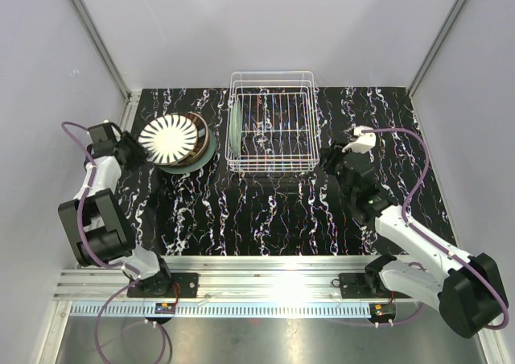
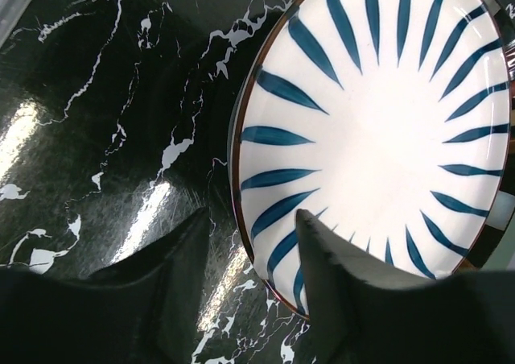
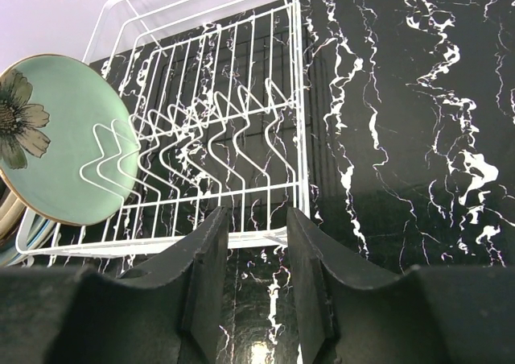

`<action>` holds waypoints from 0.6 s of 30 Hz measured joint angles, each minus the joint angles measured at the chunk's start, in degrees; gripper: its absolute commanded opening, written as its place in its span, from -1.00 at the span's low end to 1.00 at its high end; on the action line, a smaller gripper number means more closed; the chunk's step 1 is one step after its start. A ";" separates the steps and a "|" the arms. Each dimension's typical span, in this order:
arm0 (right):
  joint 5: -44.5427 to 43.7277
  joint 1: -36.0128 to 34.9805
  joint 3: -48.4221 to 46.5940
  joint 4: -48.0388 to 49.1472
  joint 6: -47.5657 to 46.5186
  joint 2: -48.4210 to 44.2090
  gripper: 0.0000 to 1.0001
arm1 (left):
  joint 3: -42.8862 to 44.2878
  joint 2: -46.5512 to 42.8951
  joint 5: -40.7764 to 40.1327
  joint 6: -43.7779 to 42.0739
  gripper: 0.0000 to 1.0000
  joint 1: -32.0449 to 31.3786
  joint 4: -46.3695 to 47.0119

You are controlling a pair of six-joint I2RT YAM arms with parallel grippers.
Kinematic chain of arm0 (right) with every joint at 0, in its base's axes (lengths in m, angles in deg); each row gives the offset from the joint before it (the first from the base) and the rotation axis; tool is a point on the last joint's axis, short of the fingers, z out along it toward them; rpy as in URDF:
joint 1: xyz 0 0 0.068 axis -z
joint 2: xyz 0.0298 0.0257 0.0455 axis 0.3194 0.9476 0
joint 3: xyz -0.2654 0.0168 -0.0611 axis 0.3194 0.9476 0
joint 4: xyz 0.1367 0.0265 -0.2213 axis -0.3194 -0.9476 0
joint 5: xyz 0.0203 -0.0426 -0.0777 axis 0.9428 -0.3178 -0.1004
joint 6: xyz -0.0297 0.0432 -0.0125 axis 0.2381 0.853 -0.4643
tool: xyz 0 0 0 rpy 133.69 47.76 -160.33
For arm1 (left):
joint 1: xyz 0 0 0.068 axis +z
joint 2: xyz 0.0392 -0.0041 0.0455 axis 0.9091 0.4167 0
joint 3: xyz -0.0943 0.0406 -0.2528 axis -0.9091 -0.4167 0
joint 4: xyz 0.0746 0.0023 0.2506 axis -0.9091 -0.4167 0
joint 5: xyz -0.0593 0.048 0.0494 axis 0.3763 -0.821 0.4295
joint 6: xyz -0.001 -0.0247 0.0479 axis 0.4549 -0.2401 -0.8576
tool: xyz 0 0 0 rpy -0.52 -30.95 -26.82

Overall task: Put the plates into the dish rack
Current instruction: Grab a plate with the left arm

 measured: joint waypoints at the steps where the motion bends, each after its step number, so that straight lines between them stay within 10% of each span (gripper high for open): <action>1: 0.20 0.07 0.00 0.00 0.02 0.00 -0.17 | 0.02 0.31 0.20 -0.02 -0.23 0.00 0.00; 18: 1.57 0.15 0.02 0.04 1.57 -0.04 -0.15 | 0.28 0.44 0.96 1.51 -1.00 0.66 0.04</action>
